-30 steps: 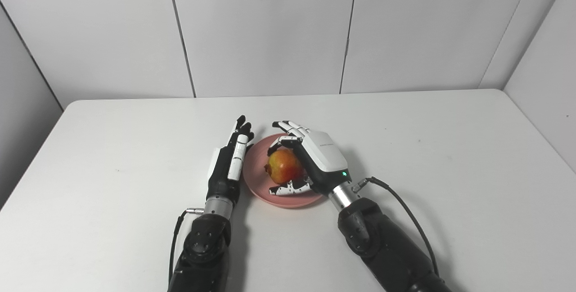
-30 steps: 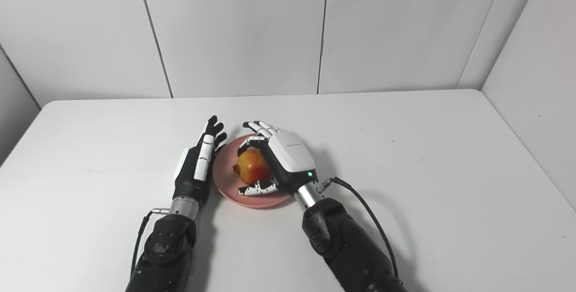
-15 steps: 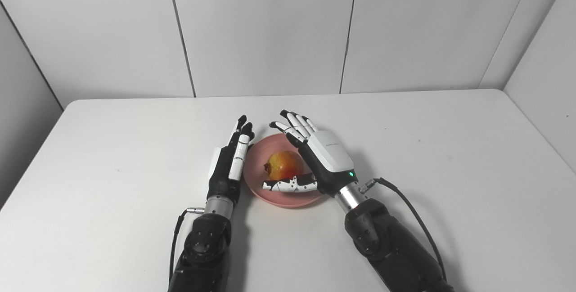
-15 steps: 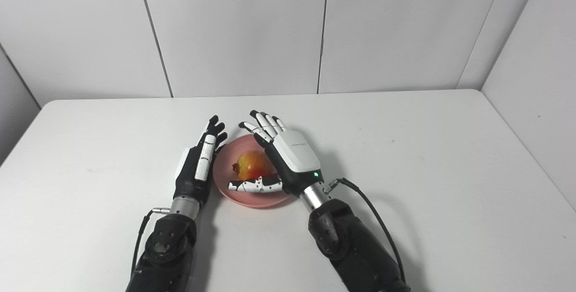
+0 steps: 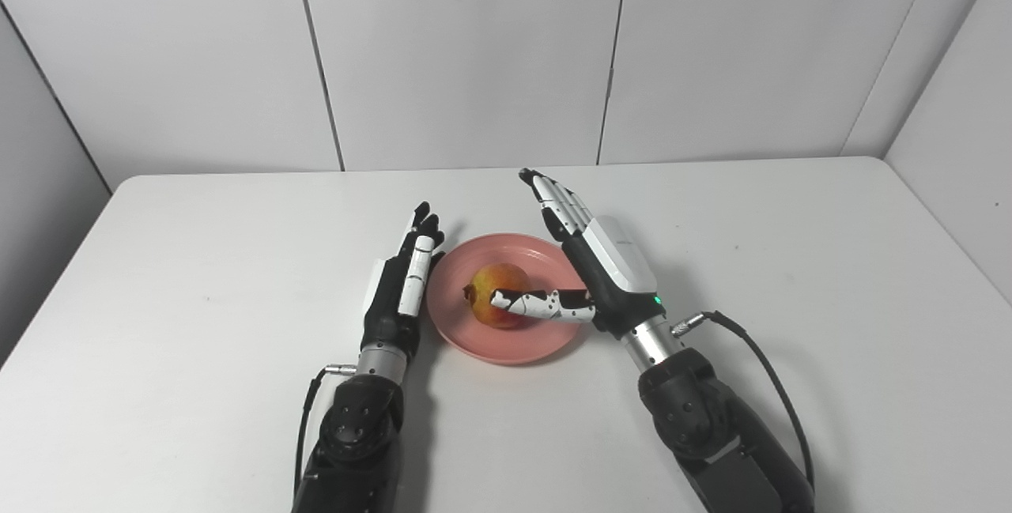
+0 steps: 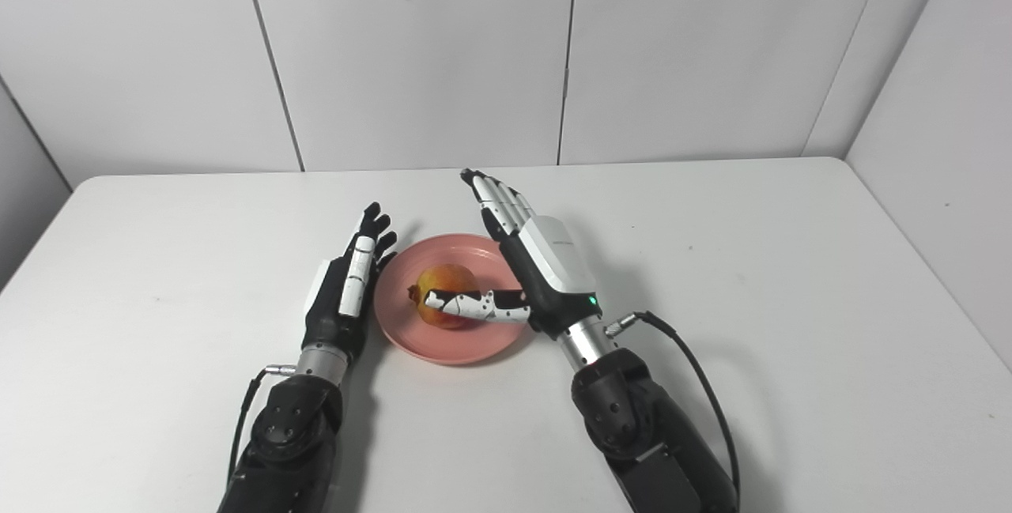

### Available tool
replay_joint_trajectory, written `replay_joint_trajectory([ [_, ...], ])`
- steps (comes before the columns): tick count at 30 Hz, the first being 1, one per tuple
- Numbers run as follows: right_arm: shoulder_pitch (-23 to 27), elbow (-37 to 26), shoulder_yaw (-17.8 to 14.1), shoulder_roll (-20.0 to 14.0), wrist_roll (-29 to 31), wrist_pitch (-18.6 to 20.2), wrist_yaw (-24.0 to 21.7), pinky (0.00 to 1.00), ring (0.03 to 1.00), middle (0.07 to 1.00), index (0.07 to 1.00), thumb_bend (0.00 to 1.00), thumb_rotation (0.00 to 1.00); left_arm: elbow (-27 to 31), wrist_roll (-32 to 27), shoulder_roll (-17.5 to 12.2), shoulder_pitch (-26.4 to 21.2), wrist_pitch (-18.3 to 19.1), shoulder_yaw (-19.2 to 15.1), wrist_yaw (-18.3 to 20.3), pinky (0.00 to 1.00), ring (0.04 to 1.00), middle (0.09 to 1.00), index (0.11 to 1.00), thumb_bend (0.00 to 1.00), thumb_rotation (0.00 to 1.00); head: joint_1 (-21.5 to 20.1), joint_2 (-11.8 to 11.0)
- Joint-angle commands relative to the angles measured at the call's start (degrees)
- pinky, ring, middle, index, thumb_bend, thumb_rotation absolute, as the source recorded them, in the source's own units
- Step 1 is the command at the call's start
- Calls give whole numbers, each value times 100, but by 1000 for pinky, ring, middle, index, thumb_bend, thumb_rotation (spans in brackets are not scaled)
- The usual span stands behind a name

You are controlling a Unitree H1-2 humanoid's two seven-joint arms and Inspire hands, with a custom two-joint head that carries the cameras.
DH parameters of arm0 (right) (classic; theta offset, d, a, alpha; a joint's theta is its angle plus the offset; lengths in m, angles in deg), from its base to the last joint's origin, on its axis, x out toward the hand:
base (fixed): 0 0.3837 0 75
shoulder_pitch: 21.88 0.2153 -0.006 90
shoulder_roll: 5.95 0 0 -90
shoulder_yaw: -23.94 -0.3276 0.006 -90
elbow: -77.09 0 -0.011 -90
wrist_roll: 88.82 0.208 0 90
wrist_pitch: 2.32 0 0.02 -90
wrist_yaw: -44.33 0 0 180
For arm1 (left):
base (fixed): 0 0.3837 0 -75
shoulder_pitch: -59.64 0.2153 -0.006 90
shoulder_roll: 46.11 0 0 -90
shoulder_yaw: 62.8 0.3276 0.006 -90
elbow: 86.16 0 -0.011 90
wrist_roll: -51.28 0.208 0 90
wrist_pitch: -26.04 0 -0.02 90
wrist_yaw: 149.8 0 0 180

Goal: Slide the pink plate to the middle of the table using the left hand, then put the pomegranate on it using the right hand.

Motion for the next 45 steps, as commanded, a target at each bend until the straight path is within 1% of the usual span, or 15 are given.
replay_joint_trajectory([
  [1, 81, -223, -183, -68, 333, -71, -98, 1000, 1000, 1000, 1000, 696, 871, 32, -88, -51, -211, -219, -27, 68, 930, 967, 996, 995, 605, 1000, 15, -5],
  [3, 31, -200, -291, -85, 464, -190, -127, 981, 1000, 1000, 1000, 727, 921, 29, -133, -66, -217, -229, -41, 93, 935, 970, 997, 998, 602, 1000, 38, -14],
  [6, -22, -87, -421, -110, 641, -336, -126, 953, 1000, 1000, 1000, 724, 940, 68, -220, -68, -210, -193, -89, 119, 941, 974, 998, 1000, 590, 1000, 42, -9],
  [8, -79, -56, -470, -133, 607, -391, -60, 954, 1000, 1000, 1000, 724, 946, 94, -247, -92, -199, -197, -98, 136, 949, 978, 1000, 1000, 581, 1000, 34, 5],
  [13, -244, -62, -618, -1, 896, -336, -80, 991, 1000, 1000, 1000, 703, 910, 213, -279, -151, -145, -199, -120, 201, 970, 985, 1000, 1000, 599, 1000, 13, 43],
  [15, -285, -22, -653, 54, 1049, -310, -132, 998, 1000, 1000, 1000, 705, 929, 271, -273, -172, -104, -247, -106, 230, 964, 987, 1000, 1000, 584, 1000, 17, 52],
  [18, -345, -39, -685, 157, 1191, -114, -190, 1000, 1000, 1000, 1000, 707, 987, 333, -308, -198, -49, -276, -111, 276, 964, 990, 1000, 1000, 574, 1000, 21, 53],
  [23, -388, -121, -799, 360, 1463, 433, -348, 1000, 1000, 1000, 1000, 745, 1000, 441, -349, -227, 24, -223, -130, 346, 974, 994, 1000, 1000, 579, 1000, 9, 60],
  [25, -398, -149, -849, 431, 1626, 611, -435, 1000, 1000, 1000, 1000, 763, 1000, 464, -384, -238, 45, -213, -137, 374, 980, 996, 1000, 1000, 581, 1000, 3, 67],
  [27, -409, -162, -902, 480, 1794, 697, -501, 1000, 1000, 1000, 1000, 782, 1000, 478, -403, -251, 60, -210, -132, 387, 984, 997, 1000, 1000, 582, 1000, -1, 75],
  [31, -361, -12, -1064, 653, 1993, 582, -364, 1000, 1000, 1000, 1000, 728, 1000, 493, -421, -271, 92, -265, -117, 422, 982, 998, 1000, 1000, 579, 1000, -9, 76],
  [34, -354, 6, -1136, 750, 2092, 580, -365, 1000, 1000, 1000, 1000, 725, 1000, 545, -424, -283, 127, -254, -111, 447, 983, 998, 1000, 1000, 576, 1000, -21, 79],
  [39, -341, 53, -1255, 859, 2319, 490, -388, 1000, 1000, 1000, 1000, 705, 980, 614, -432, -307, 163, -192, -108, 477, 984, 999, 1000, 1000, 577, 1000, -3, 105],
  [42, -337, 41, -1306, 894, 2454, 506, -437, 1000, 1000, 1000, 1000, 690, 980, 628, -443, -319, 163, -156, -115, 497, 988, 1000, 1000, 1000, 575, 1000, 18, 123],
  [45, -340, 59, -1347, 908, 2533, 484, -436, 1000, 1000, 1000, 1000, 654, 974, 640, -408, -333, 164, -120, -100, 482, 986, 1000, 1000, 1000, 577, 1000, 41, 123],
])
